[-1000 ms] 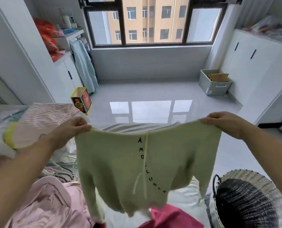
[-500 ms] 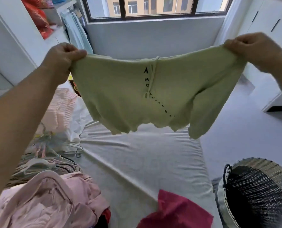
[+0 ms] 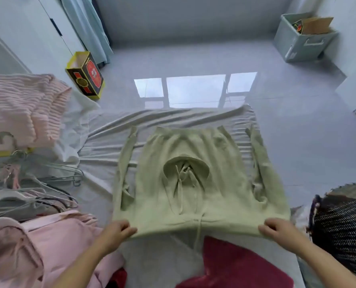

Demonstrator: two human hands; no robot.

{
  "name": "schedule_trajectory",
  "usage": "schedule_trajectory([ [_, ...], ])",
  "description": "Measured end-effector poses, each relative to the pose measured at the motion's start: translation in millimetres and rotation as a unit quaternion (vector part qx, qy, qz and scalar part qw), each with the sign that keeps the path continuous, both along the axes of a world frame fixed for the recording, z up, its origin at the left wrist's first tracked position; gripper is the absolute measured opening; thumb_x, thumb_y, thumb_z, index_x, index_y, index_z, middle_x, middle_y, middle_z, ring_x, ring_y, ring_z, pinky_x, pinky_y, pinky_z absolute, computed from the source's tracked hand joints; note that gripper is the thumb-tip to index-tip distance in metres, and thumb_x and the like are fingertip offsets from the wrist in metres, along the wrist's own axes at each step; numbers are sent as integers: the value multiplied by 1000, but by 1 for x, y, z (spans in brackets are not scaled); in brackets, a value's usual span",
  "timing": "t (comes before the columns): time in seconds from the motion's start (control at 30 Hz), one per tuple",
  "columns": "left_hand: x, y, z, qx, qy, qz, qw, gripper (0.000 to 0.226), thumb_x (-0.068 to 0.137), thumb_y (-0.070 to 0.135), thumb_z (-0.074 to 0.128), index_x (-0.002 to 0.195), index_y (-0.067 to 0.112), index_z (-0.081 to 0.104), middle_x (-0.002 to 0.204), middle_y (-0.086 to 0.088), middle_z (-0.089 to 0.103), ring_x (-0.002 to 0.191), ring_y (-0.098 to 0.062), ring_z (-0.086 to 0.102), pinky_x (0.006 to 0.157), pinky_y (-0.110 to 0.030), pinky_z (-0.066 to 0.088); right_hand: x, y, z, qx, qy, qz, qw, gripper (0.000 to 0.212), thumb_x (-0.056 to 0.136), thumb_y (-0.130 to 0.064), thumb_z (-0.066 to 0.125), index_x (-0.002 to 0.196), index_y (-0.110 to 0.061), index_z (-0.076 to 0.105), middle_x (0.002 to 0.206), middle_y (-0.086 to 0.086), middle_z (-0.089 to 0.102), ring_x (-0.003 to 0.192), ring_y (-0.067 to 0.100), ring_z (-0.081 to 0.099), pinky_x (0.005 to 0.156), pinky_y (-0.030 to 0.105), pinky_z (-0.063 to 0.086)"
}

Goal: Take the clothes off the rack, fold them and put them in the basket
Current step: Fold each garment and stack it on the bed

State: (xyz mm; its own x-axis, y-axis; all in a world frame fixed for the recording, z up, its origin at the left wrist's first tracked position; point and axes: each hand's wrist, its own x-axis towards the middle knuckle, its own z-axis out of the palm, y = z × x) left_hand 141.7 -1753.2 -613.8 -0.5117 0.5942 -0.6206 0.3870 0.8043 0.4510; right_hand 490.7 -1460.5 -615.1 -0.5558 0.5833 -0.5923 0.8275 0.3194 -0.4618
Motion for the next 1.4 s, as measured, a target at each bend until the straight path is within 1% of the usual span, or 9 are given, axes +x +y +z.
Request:
schedule_trajectory([
  [0.2, 39, -34, -98, -65, -2, -5, 998, 38, 86, 24, 63, 54, 29, 43, 51, 6, 48, 63, -1, 52, 60, -22, 36, 20, -33, -98, 7, -132, 40, 990, 31, 92, -37, 53, 67, -26, 38, 70, -7, 44, 71, 11, 48, 58, 21, 32],
  [0.4, 27, 71, -100, 73, 100, 82, 989, 22, 89, 35, 58, 78, 19, 47, 79, -1, 53, 83, -26, 57, 67, -31, 37, -89, -8, -92, 97, 56, -72, 991, 16, 91, -27, 57, 82, -14, 53, 84, 3, 55, 84, 26, 56, 69, 34, 39],
  [0.53, 15, 143, -110, 56, 133, 143, 979, 47, 88, 48, 53, 113, 10, 46, 110, -5, 49, 101, -25, 53, 75, -31, 39, -167, 6, -109, 133, 73, -122, 981, 36, 92, -38, 52, 109, -7, 51, 110, 12, 52, 102, 30, 53, 80, 37, 42],
  [0.7, -13, 184, -125, 59, 156, 196, 966, 35, 89, 37, 58, 108, 8, 53, 114, -11, 52, 97, -28, 54, 77, -32, 39, -207, 33, -125, 199, 41, -146, 968, 31, 90, -30, 53, 112, -8, 52, 117, 15, 54, 103, 34, 55, 79, 36, 42],
  [0.83, -34, 171, -119, 304, 215, 208, 905, 13, 83, -1, 52, 93, 0, 59, 95, -13, 48, 78, -21, 47, 74, -31, 40, -187, 55, -116, 243, 220, -159, 931, 34, 82, -5, 45, 110, -8, 64, 107, 20, 58, 99, 28, 54, 85, 26, 39],
  [0.93, -34, 139, -117, 427, 250, 129, 860, 19, 78, 2, 42, 91, 7, 54, 90, -6, 42, 79, -15, 43, 74, -21, 39, -150, 54, -106, 246, 353, -122, 895, 39, 76, -8, 40, 103, -7, 67, 97, 15, 54, 89, 2, 44, 84, 1, 31],
  [1.13, -27, 94, -151, 212, 222, -122, 944, 22, 73, 16, 47, 92, 28, 45, 98, 1, 43, 82, -20, 50, 70, -31, 47, -84, 41, -149, 261, 183, 80, 944, 34, 72, -6, 69, 103, -20, 68, 102, 4, 55, 88, 28, 61, 75, 31, 48],
  [1.27, -28, 106, -134, 212, 134, 71, 966, 42, 69, 51, 44, 94, 19, 53, 90, 3, 46, 75, -13, 49, 73, -31, 42, -100, 29, -132, 228, 186, -14, 956, 44, 84, -47, 46, 111, -19, 65, 107, 2, 54, 93, 19, 54, 83, 33, 43],
  [1.4, -36, 127, -125, 66, 73, 170, 981, 37, 81, 48, 64, 81, 14, 48, 79, -1, 52, 77, -22, 51, 69, -31, 38, -125, 40, -120, 76, 38, -219, 972, 32, 88, -40, 58, 96, -9, 59, 100, 12, 59, 93, 27, 55, 79, 36, 42],
])
